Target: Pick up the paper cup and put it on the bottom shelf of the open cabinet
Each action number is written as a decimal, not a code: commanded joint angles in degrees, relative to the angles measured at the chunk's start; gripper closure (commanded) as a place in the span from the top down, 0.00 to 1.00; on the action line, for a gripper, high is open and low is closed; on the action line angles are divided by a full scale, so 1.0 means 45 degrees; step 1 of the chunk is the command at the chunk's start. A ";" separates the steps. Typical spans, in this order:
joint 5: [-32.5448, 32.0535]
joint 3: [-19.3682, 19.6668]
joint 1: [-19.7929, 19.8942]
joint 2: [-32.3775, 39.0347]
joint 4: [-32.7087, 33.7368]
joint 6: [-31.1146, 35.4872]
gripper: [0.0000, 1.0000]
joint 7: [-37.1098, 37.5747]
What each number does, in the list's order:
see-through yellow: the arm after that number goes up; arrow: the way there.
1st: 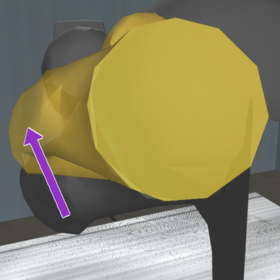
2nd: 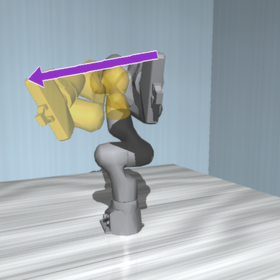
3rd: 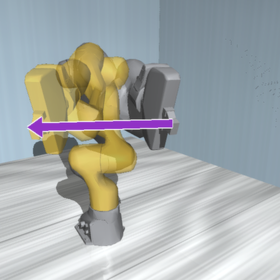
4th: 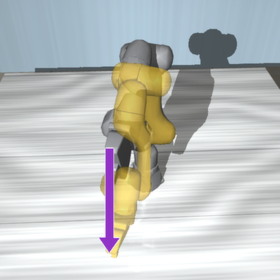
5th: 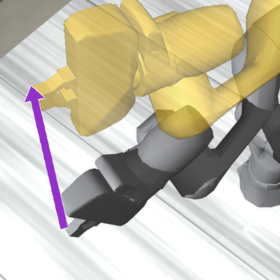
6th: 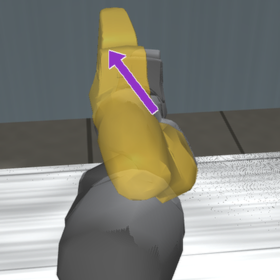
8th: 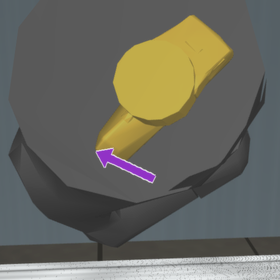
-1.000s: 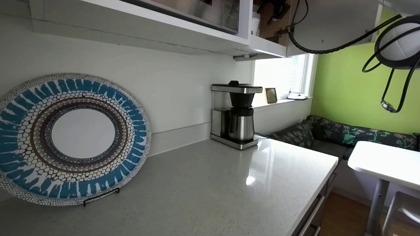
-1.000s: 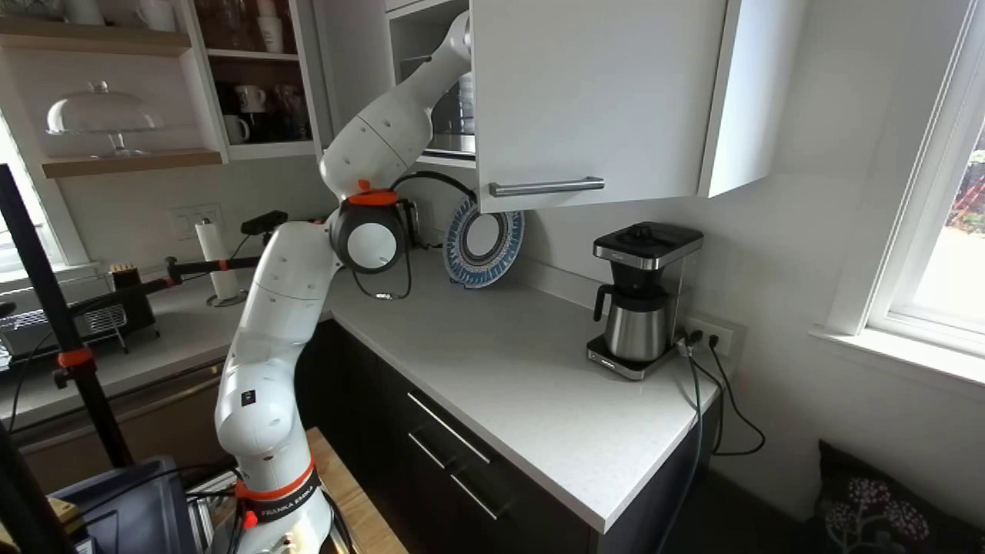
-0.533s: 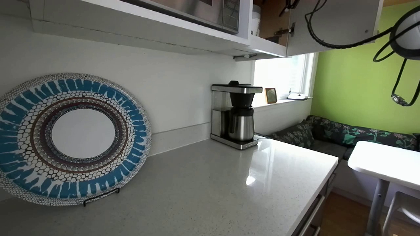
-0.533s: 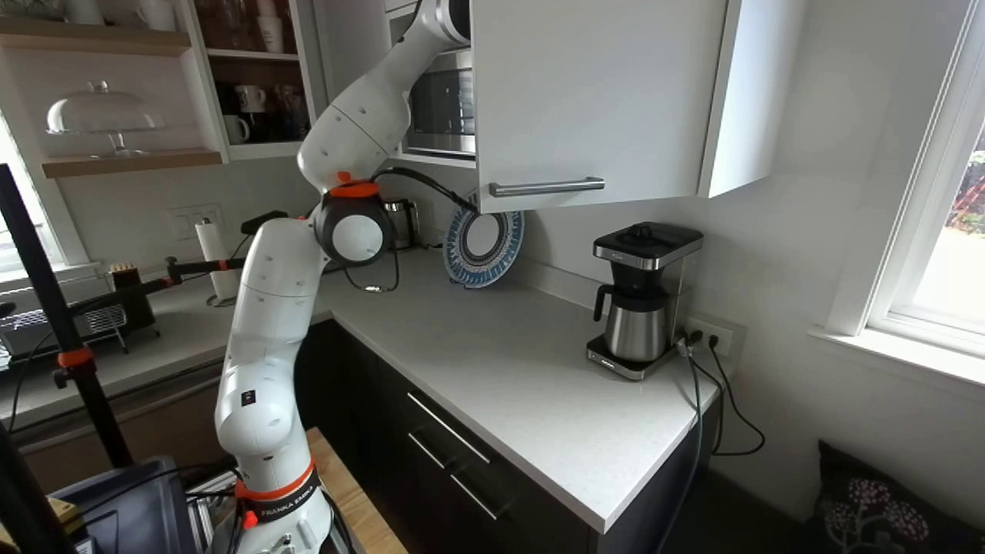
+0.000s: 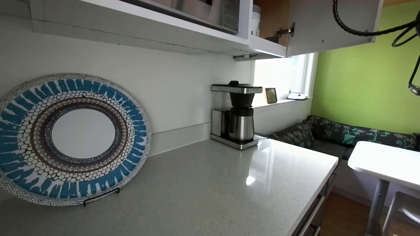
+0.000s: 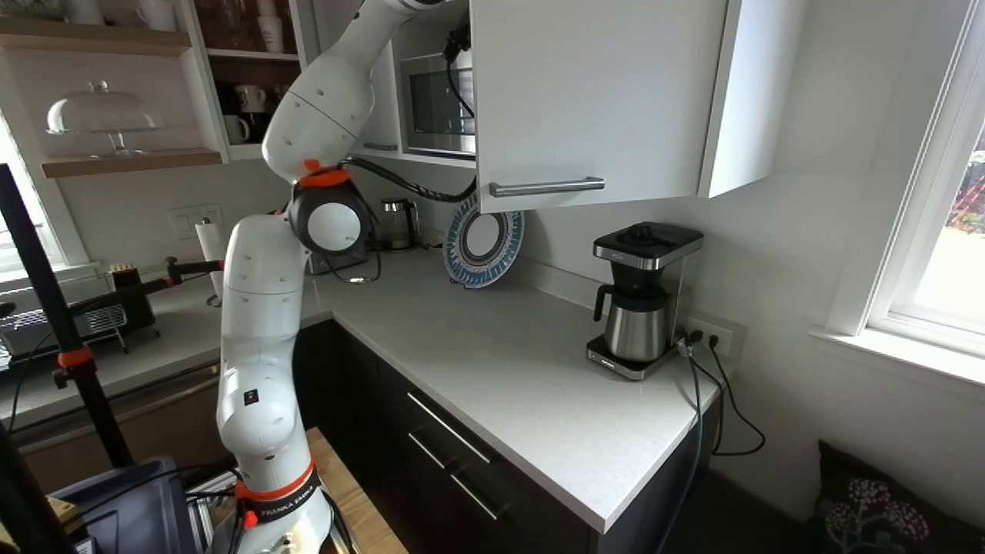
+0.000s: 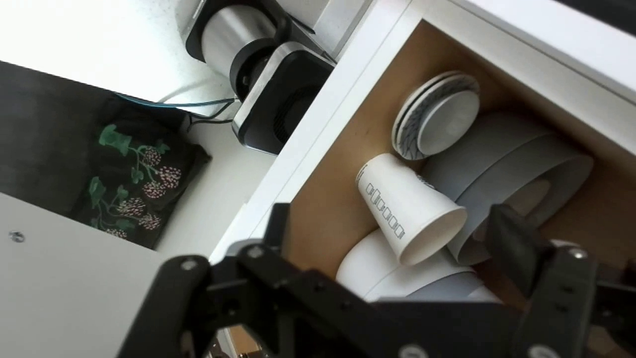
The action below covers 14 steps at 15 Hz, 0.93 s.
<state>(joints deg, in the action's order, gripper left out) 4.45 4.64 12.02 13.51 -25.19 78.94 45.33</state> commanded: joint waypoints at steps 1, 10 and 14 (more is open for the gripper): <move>-0.1002 0.0157 -0.0849 -0.0487 0.0003 -0.0462 1.00 -0.0620; -0.5015 0.0161 -0.3636 -0.1006 0.0011 -0.0789 1.00 -0.0379; -0.6751 0.0064 -0.4603 -0.1271 0.0011 -0.1729 1.00 -0.0680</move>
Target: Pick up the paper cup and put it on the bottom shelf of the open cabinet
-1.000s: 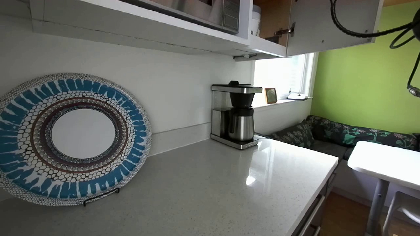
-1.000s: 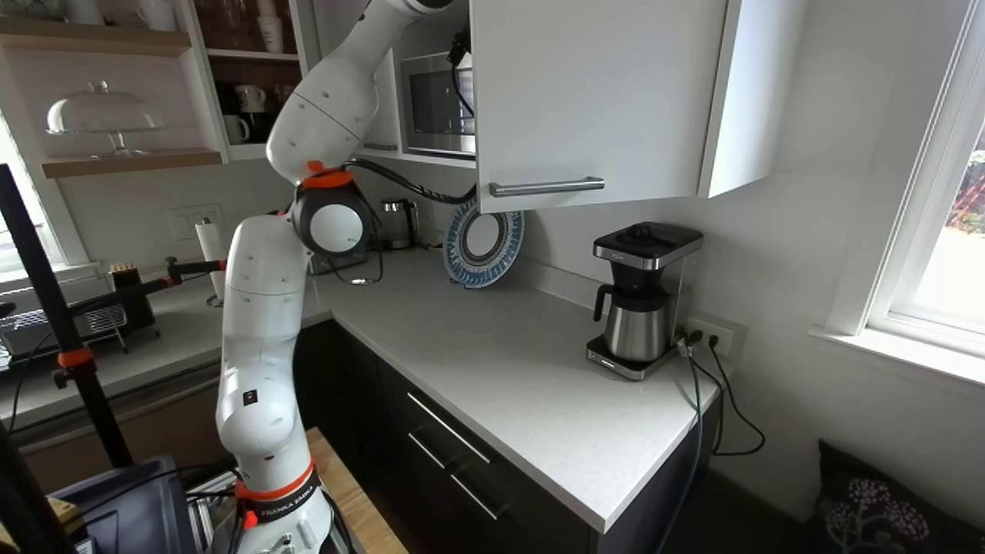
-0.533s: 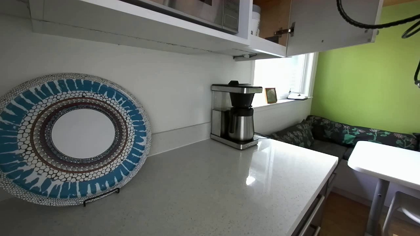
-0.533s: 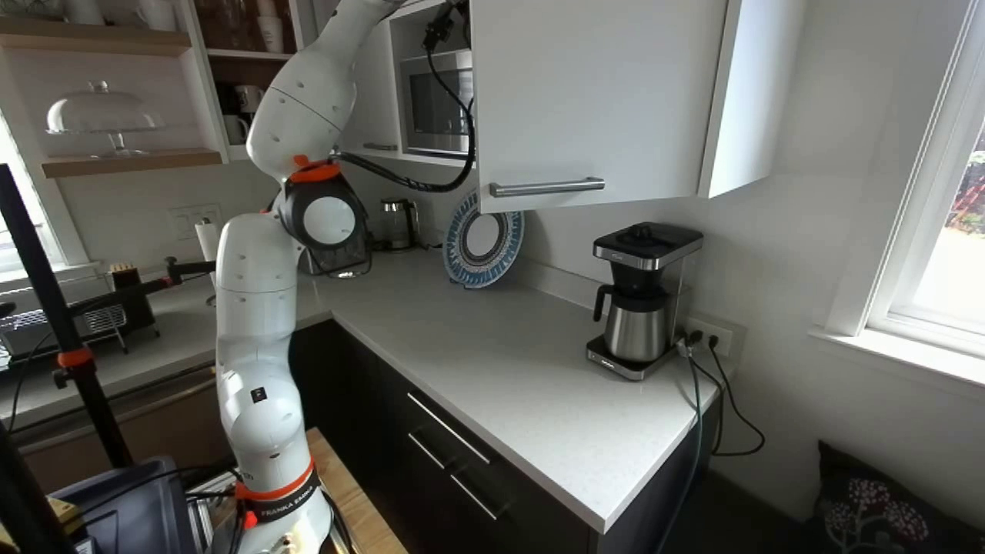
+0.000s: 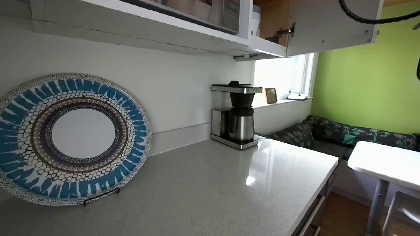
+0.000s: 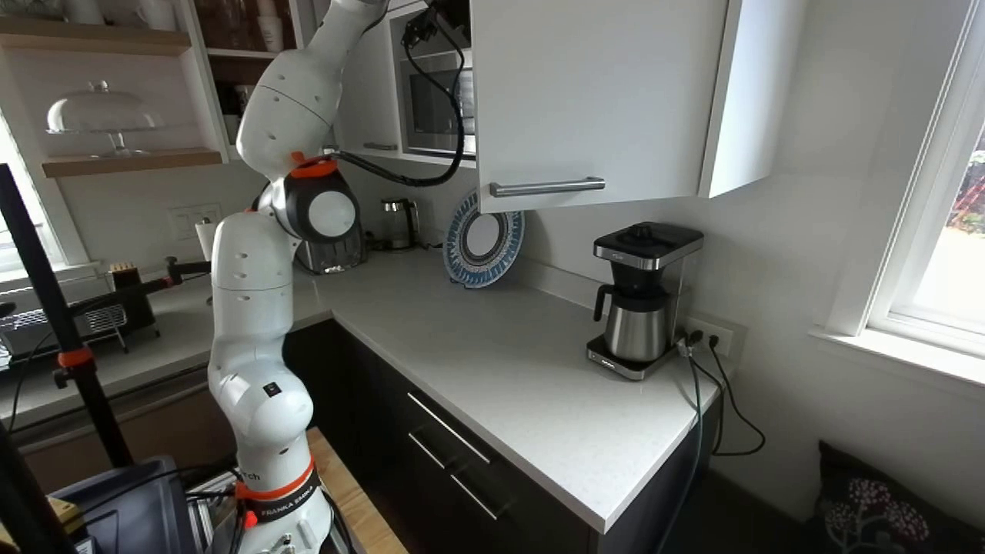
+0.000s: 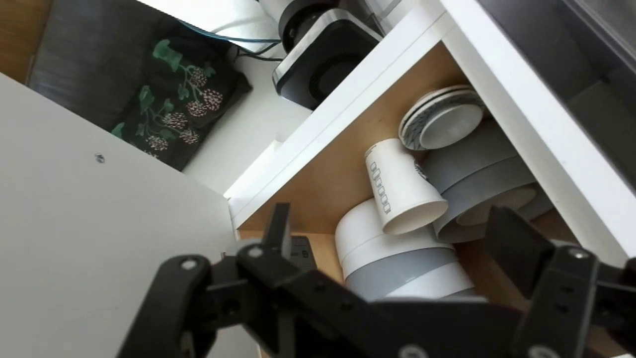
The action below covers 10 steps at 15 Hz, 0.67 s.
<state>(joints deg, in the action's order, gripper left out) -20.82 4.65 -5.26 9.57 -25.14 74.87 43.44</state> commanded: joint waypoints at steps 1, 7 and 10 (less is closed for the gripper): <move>-0.1329 -0.0015 -0.0934 -0.0496 0.0000 -0.1115 1.00 -0.0326; -0.2031 -0.0428 -0.1524 -0.1000 0.0002 -0.2444 1.00 -0.0870; -0.1753 -0.0549 -0.1234 -0.0851 0.0001 -0.2259 1.00 -0.0742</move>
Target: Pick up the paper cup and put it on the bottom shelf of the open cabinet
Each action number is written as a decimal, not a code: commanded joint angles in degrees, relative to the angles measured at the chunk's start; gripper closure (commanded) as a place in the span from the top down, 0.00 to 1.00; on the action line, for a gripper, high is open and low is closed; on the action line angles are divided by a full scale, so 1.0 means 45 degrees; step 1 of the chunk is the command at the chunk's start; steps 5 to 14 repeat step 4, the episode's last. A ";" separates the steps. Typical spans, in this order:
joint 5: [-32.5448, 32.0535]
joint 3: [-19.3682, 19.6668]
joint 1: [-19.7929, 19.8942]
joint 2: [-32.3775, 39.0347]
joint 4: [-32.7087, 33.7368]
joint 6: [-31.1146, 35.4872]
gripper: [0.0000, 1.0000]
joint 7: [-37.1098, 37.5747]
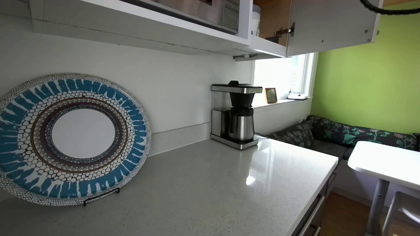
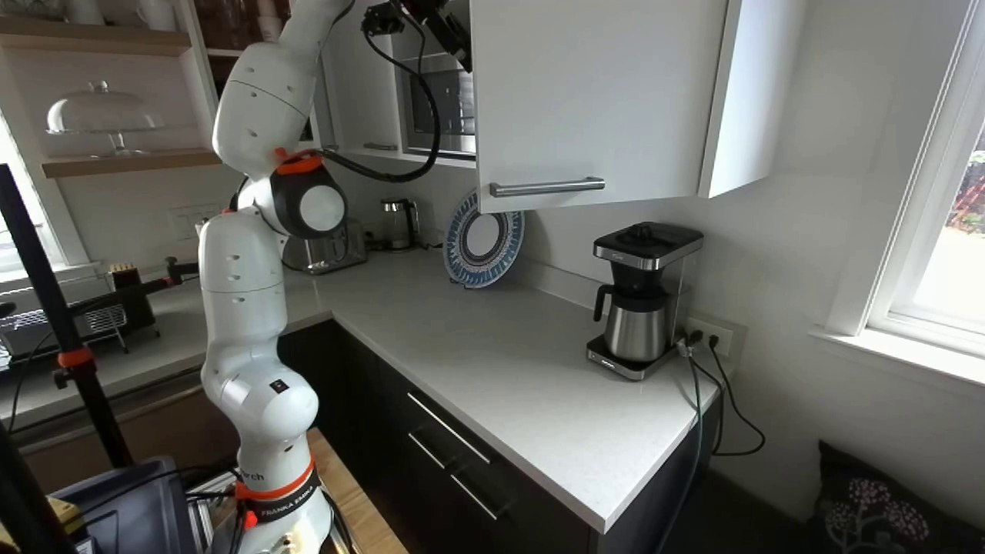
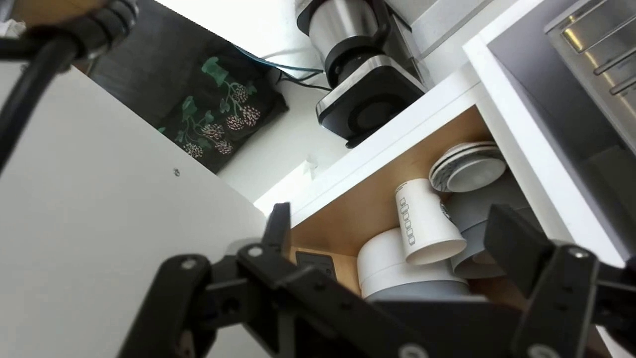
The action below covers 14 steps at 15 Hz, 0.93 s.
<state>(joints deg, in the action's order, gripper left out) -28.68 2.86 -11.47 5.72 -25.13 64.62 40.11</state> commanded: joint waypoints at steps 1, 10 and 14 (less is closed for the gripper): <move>-0.0058 -0.0224 0.0108 -0.0047 -0.0001 -0.0062 1.00 -0.0047; -0.0096 -0.0287 0.0067 -0.0091 -0.0003 -0.0133 1.00 -0.0114; -0.0096 -0.0287 0.0067 -0.0091 -0.0003 -0.0133 1.00 -0.0114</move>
